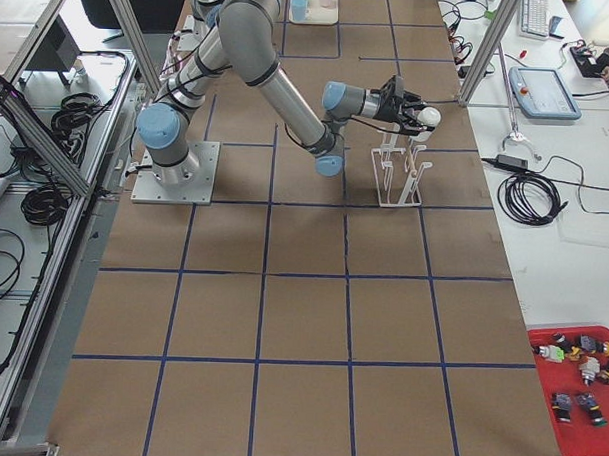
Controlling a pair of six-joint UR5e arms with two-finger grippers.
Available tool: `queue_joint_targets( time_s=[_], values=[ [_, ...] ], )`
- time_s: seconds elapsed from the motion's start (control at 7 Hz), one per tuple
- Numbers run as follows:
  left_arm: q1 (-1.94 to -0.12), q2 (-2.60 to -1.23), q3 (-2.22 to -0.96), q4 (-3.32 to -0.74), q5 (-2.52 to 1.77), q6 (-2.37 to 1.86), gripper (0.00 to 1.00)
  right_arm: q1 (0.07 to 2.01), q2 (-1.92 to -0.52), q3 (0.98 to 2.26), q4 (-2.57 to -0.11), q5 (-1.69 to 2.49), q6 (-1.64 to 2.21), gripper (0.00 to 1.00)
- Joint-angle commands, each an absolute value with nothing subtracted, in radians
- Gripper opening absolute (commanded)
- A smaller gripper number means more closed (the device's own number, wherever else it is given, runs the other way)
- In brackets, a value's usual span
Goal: Transfer IKEA cup to right arm and place on rack
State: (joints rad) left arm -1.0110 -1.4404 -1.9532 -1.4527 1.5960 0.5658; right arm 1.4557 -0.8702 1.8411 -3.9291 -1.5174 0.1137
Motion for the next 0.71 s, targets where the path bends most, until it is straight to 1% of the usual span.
queue_joint_targets(
  time_s=[0.0,0.14,0.29,0.57],
  values=[
    [-1.014,-1.446,-1.97,-1.442,1.588,0.53,0.99,1.457,-0.87,1.841,-3.921,-1.52,0.114,1.0],
    [-1.037,-1.459,-1.973,-1.442,1.588,0.513,0.99,1.459,-0.886,1.841,-3.918,-1.52,0.114,1.0],
    [-1.043,-1.466,-2.008,-1.401,1.588,0.496,0.98,1.46,-0.911,1.844,-3.915,-1.522,0.114,1.0],
    [-1.043,-1.482,-2.116,-1.242,1.592,0.497,0.99,1.465,-0.969,1.85,-3.814,-1.519,0.114,1.0]
  ],
)
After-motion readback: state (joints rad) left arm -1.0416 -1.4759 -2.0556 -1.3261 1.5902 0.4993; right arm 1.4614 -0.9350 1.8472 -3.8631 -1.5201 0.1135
